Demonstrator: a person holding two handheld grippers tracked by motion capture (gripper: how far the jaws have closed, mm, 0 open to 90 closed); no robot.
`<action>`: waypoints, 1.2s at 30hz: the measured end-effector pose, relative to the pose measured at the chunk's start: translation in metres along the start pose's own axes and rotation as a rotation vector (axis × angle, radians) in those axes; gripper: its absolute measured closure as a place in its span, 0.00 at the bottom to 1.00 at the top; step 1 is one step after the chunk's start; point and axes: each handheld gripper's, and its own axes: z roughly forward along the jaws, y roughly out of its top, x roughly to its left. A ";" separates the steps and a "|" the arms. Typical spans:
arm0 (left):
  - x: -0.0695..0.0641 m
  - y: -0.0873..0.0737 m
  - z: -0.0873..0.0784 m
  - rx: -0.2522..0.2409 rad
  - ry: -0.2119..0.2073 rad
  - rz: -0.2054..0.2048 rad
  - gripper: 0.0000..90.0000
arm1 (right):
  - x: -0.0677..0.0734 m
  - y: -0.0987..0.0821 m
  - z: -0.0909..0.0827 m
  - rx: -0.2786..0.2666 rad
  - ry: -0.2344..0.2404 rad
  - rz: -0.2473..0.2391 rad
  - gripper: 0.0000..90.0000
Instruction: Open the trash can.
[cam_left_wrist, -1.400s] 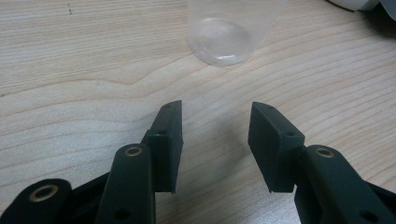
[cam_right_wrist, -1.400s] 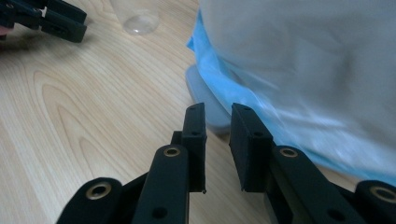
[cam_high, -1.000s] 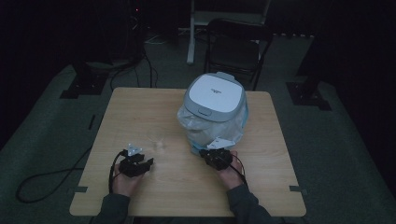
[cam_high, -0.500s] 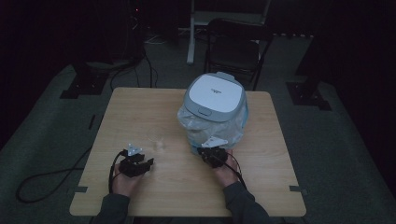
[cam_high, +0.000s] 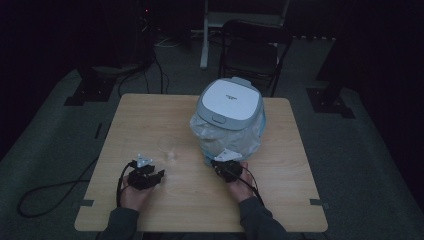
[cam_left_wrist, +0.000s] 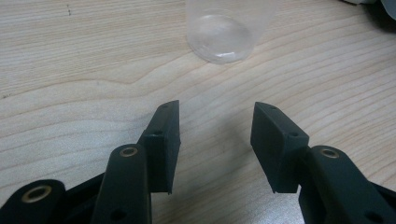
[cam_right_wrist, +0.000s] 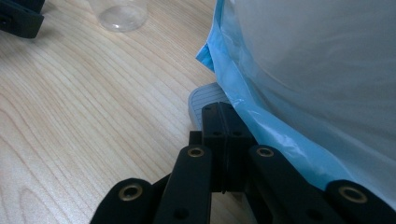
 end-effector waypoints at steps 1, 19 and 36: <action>0.000 0.000 0.000 0.000 0.000 0.000 0.59 | 0.000 0.000 0.000 0.000 -0.002 -0.004 1.00; -0.001 0.000 0.000 0.002 0.002 0.005 0.59 | 0.002 -0.004 0.007 0.031 -0.009 -0.008 1.00; 0.000 0.000 0.000 0.001 0.002 0.007 0.59 | 0.000 -0.006 0.009 0.034 0.007 0.013 1.00</action>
